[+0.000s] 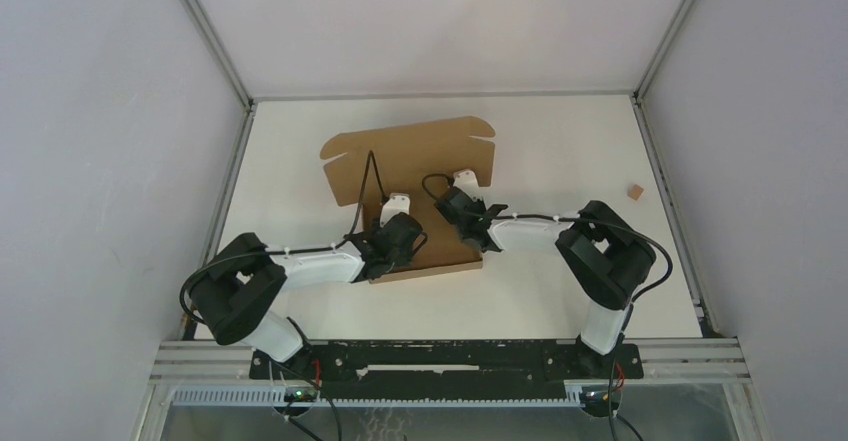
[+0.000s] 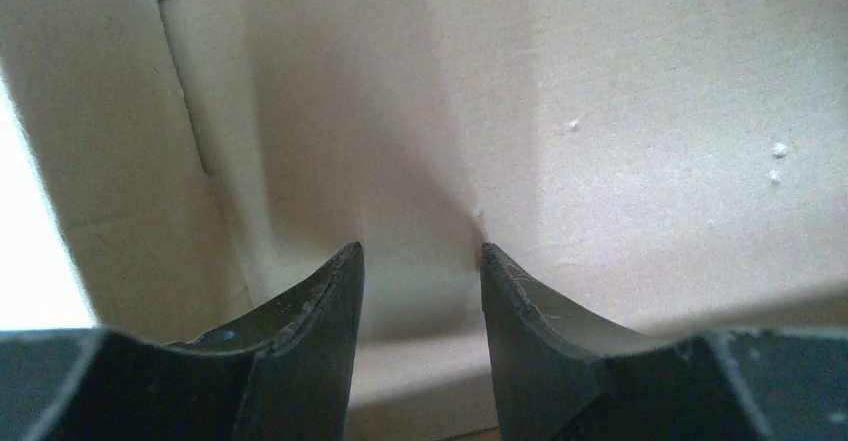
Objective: Fold the paper box
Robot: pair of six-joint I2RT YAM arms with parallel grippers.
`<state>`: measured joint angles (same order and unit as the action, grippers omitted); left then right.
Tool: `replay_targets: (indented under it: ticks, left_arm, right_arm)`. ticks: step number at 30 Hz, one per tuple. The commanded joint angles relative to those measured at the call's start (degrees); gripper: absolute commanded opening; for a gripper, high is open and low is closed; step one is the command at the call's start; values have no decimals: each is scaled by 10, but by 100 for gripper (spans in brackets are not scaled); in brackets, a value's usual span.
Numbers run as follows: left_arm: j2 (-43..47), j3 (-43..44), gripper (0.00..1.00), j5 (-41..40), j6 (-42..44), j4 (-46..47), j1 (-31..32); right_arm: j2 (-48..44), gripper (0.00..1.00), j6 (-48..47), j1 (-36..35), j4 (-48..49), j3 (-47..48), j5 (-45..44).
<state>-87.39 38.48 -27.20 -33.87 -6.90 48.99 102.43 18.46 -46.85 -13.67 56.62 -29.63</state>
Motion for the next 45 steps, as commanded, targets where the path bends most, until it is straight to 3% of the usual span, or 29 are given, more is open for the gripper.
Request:
replay_targets:
  ticks: [1,9,14,22,30,38,45]
  left_arm:
    - [-31,-22,51,49,2,-50,0]
    - [-33,-22,51,49,4,-48,-1]
    - [-33,-23,50,50,4,-47,0]
    - [-34,-22,50,50,4,-47,0]
    - [-35,-20,50,50,4,-47,0]
    - [-34,-21,50,51,3,-47,0]
    - [-34,-22,50,50,3,-47,-1]
  right_arm:
    - [4,20,12,-3,-78,-13,-53]
    - [28,20,38,1,-122,15,-85]
    - [24,22,26,2,-95,13,-39]
    - [-3,42,22,3,-57,7,15]
    - [-41,51,18,2,-57,3,31]
    - [-73,51,24,3,-48,2,62]
    - [-83,51,49,-3,-93,2,29]
